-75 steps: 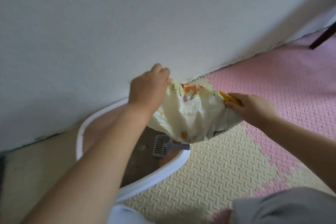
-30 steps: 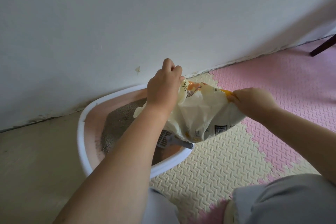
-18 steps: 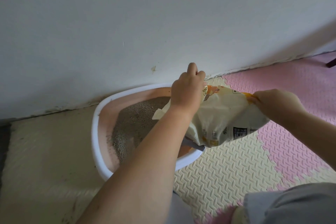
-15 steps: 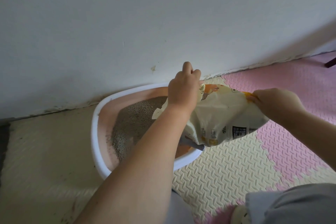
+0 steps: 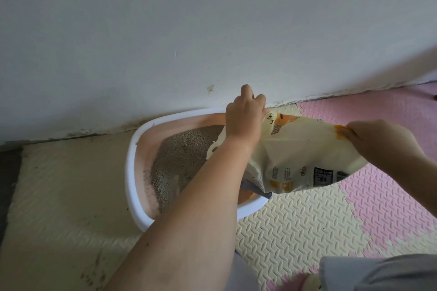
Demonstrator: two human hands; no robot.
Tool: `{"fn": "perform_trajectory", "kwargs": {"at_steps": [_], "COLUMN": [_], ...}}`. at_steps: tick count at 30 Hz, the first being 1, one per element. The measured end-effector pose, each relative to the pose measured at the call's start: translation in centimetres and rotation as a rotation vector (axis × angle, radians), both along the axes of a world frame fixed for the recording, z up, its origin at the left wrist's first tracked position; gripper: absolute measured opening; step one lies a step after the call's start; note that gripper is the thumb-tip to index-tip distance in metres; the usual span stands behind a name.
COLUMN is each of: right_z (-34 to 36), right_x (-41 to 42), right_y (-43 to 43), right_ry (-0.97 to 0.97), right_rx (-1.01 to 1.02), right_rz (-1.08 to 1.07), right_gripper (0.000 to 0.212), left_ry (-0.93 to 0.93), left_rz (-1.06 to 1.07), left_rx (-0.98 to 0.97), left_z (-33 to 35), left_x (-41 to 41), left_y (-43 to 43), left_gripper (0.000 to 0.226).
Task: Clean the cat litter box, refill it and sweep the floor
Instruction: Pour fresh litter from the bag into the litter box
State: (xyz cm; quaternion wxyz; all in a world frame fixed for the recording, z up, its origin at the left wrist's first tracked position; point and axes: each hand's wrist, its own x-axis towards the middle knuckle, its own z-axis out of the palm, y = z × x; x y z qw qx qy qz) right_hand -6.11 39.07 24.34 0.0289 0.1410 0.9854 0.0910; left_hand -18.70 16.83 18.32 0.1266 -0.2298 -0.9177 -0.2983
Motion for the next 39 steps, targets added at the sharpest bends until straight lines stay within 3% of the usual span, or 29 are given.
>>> {"fn": "perform_trajectory", "kwargs": {"at_steps": [23, 29, 39], "right_z": [1.7, 1.5, 1.3], "right_x": [-1.8, -2.6, -3.3], "right_y": [-0.3, -0.6, -2.3], "right_ry": [0.069, 0.072, 0.034], "right_rx": [0.029, 0.029, 0.039], "right_rz": [-0.013, 0.003, -0.011], "right_gripper": [0.050, 0.051, 0.048], "left_ry": [0.018, -0.019, 0.009], "left_rz": [0.129, 0.153, 0.111], "left_rx": [0.079, -0.041, -0.264], "left_z": [-0.7, -1.1, -1.9], "left_x": [-1.4, -0.9, -0.2], "left_y": [0.6, 1.6, 0.5], "left_gripper": [0.021, 0.012, 0.032]}}
